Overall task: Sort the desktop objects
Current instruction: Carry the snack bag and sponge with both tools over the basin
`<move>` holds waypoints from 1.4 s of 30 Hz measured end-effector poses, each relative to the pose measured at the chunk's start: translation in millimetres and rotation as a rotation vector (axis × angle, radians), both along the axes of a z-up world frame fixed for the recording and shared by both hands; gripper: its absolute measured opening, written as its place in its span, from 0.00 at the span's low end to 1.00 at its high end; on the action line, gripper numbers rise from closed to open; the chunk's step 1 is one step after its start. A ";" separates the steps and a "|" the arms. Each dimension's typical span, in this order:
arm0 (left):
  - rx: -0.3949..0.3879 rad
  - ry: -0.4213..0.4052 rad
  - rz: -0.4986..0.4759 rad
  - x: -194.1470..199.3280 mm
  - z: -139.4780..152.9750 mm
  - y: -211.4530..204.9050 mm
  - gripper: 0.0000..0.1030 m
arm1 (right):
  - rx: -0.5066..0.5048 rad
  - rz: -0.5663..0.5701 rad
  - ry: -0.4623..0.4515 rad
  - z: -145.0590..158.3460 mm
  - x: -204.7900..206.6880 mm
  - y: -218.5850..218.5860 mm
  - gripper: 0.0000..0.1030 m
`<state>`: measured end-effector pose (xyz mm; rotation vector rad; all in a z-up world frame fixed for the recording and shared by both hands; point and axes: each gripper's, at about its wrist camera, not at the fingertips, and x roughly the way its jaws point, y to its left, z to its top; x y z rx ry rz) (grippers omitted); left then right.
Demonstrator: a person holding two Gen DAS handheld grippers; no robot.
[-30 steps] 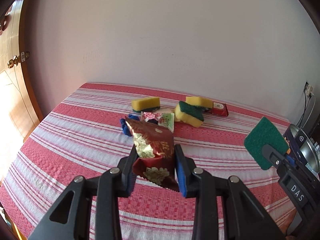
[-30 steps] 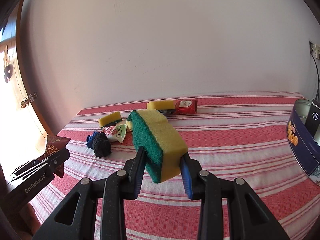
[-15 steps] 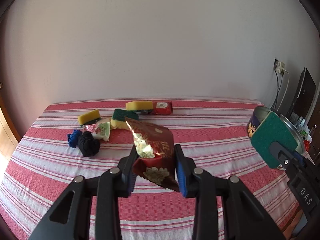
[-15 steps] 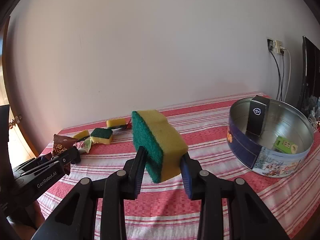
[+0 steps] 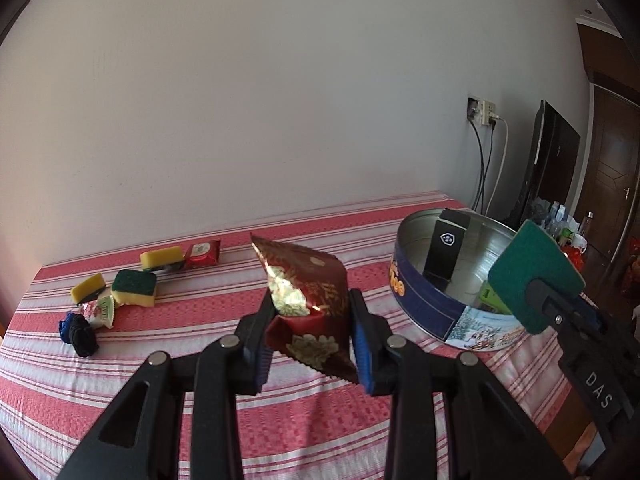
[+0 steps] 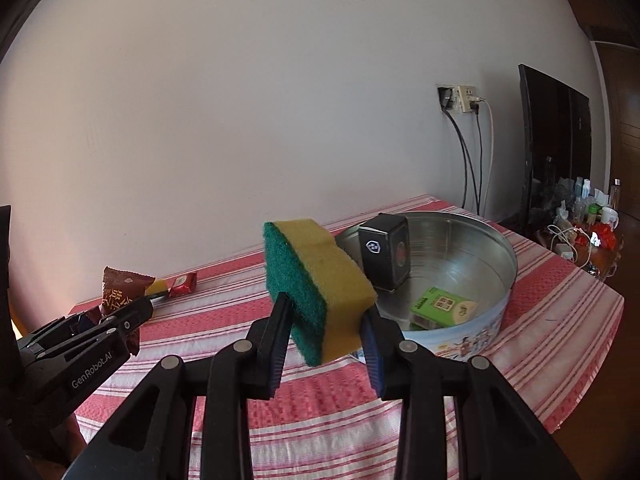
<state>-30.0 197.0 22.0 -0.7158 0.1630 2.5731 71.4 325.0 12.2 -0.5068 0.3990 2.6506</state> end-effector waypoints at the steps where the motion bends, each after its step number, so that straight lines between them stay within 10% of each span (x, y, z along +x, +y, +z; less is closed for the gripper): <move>1: 0.002 0.002 -0.011 1.6 1.5 7.1 0.32 | -0.003 -0.014 0.002 0.6 2.4 5.6 0.35; 42: -0.020 0.013 -0.105 -26.7 -5.7 136.7 0.32 | 0.119 -0.269 -0.154 3.6 -47.9 108.9 0.35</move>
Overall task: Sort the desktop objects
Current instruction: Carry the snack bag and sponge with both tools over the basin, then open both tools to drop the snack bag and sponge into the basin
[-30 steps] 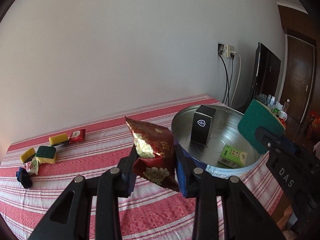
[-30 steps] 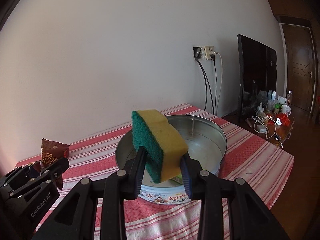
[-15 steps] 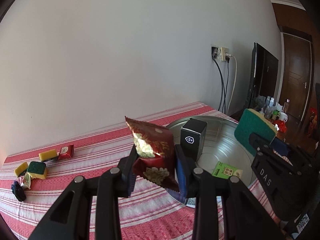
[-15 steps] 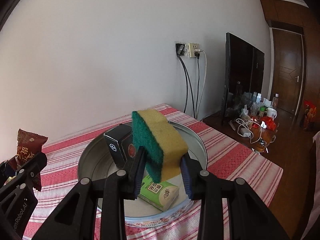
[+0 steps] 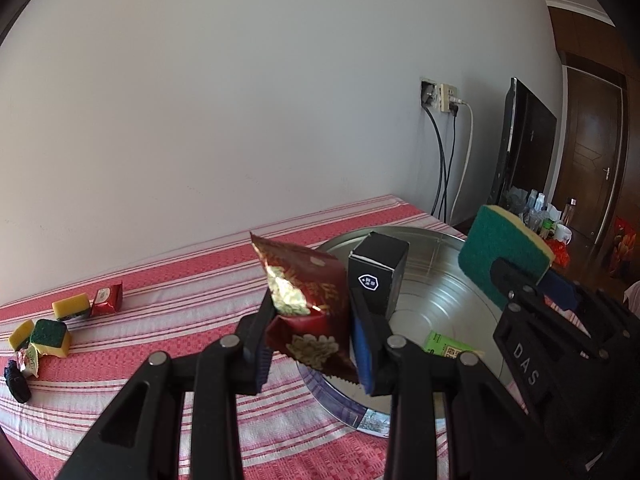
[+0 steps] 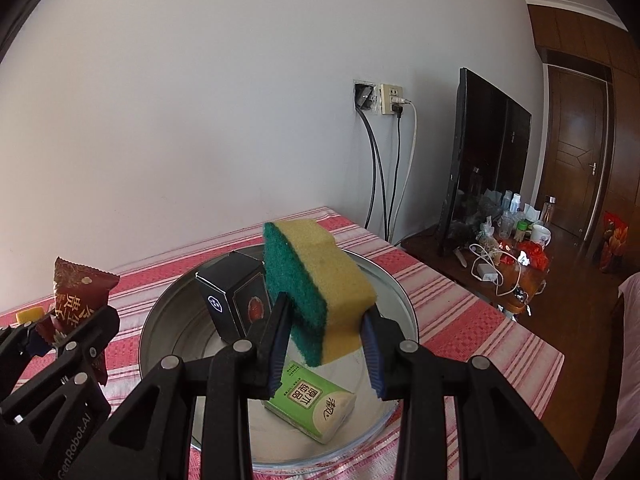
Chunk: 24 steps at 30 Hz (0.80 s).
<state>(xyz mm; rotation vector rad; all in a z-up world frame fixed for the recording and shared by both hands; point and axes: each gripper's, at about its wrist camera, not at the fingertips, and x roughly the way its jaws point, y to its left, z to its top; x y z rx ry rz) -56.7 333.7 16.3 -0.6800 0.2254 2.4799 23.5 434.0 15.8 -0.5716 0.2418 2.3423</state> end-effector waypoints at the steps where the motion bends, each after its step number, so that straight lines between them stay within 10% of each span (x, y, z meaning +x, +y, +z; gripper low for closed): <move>1: 0.001 0.001 0.001 -0.7 0.1 0.2 0.32 | 0.000 0.002 0.003 0.3 -0.3 -0.1 0.35; 16: -0.011 -0.012 -0.018 -11.2 -2.8 24.9 0.34 | -0.035 0.012 -0.008 -4.9 -10.3 13.1 0.37; 24: 0.045 0.018 0.057 -12.9 6.9 0.6 0.99 | -0.060 0.010 0.038 -4.6 -0.8 20.6 0.51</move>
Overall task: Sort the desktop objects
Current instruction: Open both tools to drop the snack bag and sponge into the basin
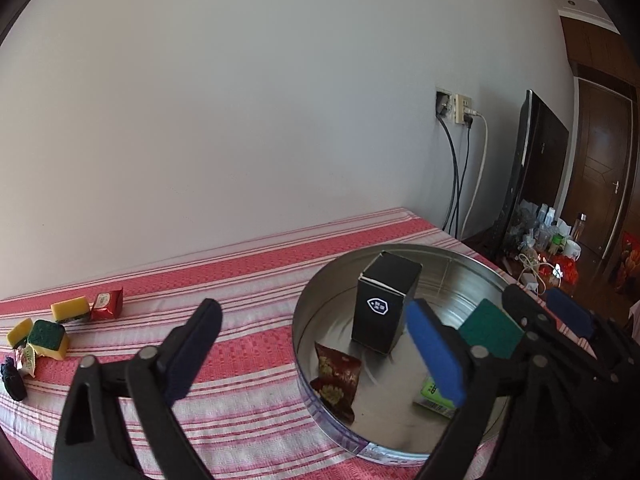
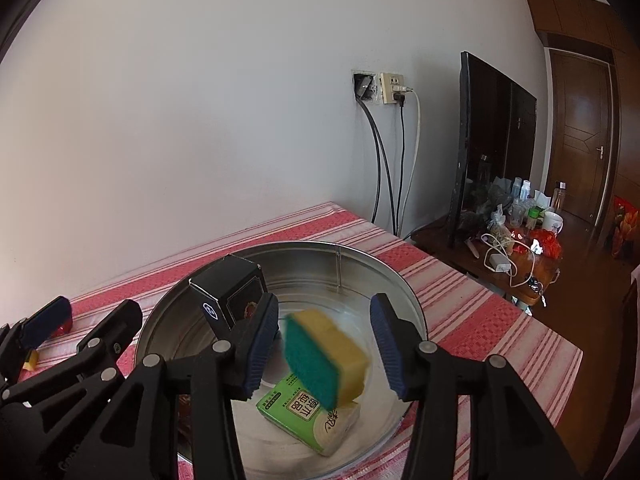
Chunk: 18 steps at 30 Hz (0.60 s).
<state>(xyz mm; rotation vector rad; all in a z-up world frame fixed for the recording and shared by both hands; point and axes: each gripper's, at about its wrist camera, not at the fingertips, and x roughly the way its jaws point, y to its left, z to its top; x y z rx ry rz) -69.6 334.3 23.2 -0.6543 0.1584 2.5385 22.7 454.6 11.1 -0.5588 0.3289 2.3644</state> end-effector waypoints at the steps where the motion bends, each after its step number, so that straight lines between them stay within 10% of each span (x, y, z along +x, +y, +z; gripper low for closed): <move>1: 0.021 0.007 0.005 1.4 2.8 -6.7 0.99 | -0.001 -0.002 0.012 2.5 2.5 -0.3 0.52; 18: 0.001 0.074 0.069 36.0 11.4 -80.8 0.99 | 0.166 0.036 0.111 42.8 42.4 -75.4 0.90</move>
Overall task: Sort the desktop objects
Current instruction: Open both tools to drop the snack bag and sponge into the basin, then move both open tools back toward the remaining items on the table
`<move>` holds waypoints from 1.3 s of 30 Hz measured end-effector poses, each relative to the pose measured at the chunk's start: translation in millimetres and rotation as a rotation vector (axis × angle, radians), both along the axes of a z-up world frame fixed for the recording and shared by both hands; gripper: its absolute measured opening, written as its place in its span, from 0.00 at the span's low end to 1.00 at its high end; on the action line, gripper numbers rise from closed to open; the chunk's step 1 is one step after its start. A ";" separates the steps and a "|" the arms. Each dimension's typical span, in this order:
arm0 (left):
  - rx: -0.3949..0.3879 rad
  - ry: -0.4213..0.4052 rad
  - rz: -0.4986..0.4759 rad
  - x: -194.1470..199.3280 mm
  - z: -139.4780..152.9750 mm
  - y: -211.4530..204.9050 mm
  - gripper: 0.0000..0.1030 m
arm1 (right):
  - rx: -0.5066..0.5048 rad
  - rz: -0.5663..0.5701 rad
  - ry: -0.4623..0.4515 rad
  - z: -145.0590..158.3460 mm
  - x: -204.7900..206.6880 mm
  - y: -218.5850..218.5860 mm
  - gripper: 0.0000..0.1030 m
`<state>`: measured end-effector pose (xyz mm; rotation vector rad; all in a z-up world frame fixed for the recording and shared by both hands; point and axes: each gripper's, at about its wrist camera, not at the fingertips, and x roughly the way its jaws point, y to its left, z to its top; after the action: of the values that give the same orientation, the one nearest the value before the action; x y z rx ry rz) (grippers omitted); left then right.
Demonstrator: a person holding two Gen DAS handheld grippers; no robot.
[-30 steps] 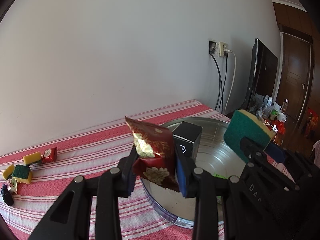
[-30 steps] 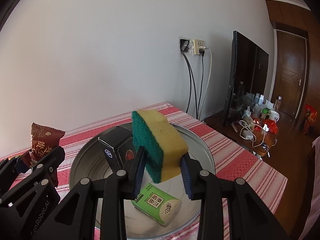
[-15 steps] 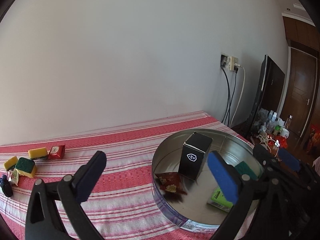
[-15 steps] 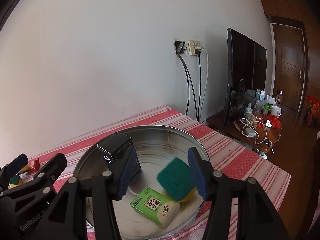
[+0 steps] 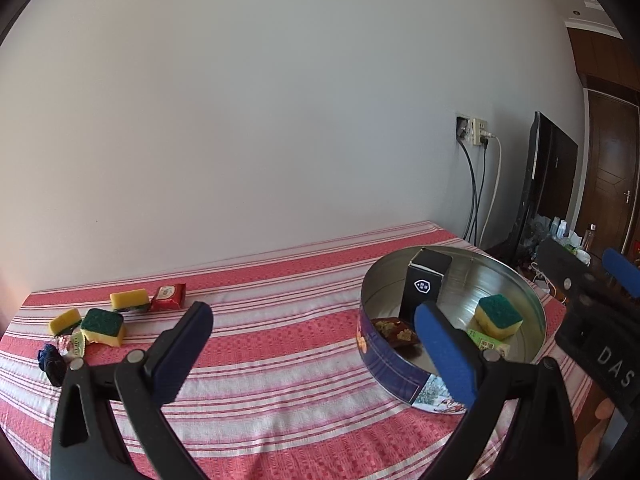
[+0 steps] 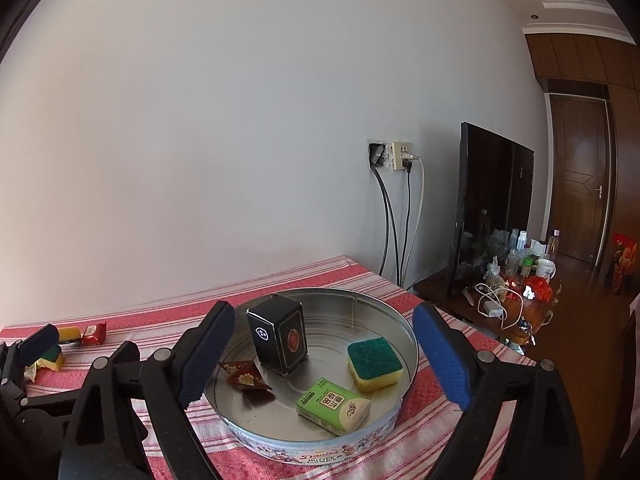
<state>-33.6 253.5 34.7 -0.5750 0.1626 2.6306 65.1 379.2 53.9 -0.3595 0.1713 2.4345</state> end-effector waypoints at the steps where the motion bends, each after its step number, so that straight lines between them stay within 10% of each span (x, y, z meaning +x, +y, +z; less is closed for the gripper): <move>1: 0.000 0.003 0.006 1.3 -0.1 -4.6 1.00 | 0.001 0.007 -0.002 -0.4 -0.5 -4.4 0.90; 39: 0.003 -0.029 0.363 -18.9 -25.0 -212.9 1.00 | 0.040 0.360 -0.051 -18.4 -66.5 -194.9 0.91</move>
<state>-52.5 40.6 9.7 -0.6979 0.0473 2.9686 -1.4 184.3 35.6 -0.4677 0.0362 2.7746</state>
